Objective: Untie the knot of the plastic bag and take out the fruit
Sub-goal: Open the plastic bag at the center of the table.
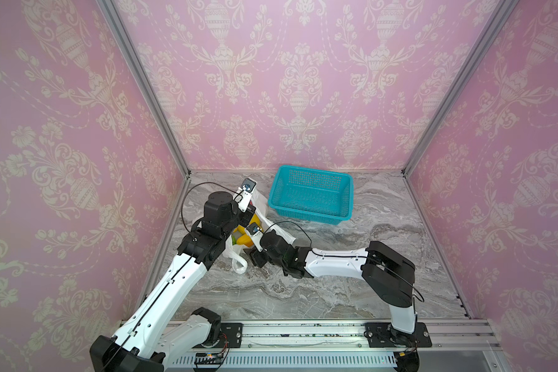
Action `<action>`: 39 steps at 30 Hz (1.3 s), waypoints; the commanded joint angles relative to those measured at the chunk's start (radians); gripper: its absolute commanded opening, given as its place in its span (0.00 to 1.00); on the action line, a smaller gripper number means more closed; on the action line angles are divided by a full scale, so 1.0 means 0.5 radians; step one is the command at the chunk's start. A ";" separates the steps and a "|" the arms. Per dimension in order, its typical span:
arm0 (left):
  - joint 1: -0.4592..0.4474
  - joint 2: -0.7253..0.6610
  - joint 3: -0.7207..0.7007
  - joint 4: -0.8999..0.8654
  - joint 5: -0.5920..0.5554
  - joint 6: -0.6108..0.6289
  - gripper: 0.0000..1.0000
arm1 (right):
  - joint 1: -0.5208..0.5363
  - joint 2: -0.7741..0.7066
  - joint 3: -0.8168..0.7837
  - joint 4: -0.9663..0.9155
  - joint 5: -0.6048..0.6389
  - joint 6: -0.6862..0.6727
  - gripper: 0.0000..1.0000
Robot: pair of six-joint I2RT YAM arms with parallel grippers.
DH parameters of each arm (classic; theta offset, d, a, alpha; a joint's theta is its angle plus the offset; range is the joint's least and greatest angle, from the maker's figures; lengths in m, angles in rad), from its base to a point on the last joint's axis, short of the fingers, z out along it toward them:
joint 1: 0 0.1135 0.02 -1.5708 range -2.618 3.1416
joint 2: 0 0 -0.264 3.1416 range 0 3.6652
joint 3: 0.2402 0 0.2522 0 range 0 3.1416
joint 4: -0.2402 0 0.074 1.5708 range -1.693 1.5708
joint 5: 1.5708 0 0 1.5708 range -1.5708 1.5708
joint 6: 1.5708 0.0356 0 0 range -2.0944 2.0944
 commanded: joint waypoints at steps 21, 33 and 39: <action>-0.015 -0.067 -0.090 0.099 -0.058 0.141 0.00 | 0.166 0.091 -0.085 0.268 -0.490 -0.156 0.57; -0.011 -0.053 -0.088 0.105 -0.175 0.152 0.00 | 0.172 0.011 -0.434 0.427 -0.671 -0.222 0.62; -0.011 -0.064 -0.085 0.098 -0.156 0.151 0.00 | 0.172 -0.276 -0.637 0.507 -0.470 -0.242 0.69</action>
